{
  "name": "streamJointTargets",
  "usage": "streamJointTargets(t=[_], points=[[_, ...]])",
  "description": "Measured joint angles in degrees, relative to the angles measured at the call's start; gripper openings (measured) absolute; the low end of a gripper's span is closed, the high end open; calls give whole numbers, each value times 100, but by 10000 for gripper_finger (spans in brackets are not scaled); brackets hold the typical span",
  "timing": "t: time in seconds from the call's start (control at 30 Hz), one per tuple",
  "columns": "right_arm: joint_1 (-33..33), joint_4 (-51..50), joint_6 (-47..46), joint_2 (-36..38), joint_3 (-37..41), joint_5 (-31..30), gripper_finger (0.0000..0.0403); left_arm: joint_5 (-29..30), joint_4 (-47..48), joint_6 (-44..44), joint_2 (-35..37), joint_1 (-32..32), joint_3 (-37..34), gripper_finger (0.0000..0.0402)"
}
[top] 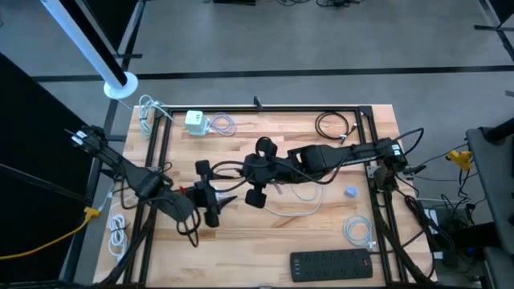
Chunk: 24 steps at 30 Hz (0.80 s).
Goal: Insert USB
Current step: Insert the bottom black charger cable into the white outlet extension
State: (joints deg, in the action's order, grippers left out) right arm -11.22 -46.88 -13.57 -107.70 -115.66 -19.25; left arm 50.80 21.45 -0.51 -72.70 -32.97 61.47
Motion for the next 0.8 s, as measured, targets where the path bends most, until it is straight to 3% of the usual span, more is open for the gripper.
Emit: streamJointTargets(t=[0.13, 0.27, 0.37, 0.5, 0.53, 0.67, 0.8], points=[[0, 4, -5, 0, 0, 26, 15, 563, -41, -179, -166, 81, 0, 273], [0, 12, -5, 0, 0, 39, 15, 635, -131, -310, -224, 164, 0, 253], [0, 54, -40, 0, 0, 44, 15, 574, -205, -324, -232, 169, 0, 184], [20, 53, -158, 0, -1, 100, 15, 363, -240, -541, -195, 169, 0, 39], [24, 53, -193, 0, -1, 123, 15, 299, -240, -678, -179, 169, 0, 21], [73, 82, -300, 46, -1, 125, 15, 199, -240, -818, -156, 171, 0, 6], [155, 287, -351, 159, -2, 63, 15, -258, -240, -1017, -156, 169, 0, 3]])
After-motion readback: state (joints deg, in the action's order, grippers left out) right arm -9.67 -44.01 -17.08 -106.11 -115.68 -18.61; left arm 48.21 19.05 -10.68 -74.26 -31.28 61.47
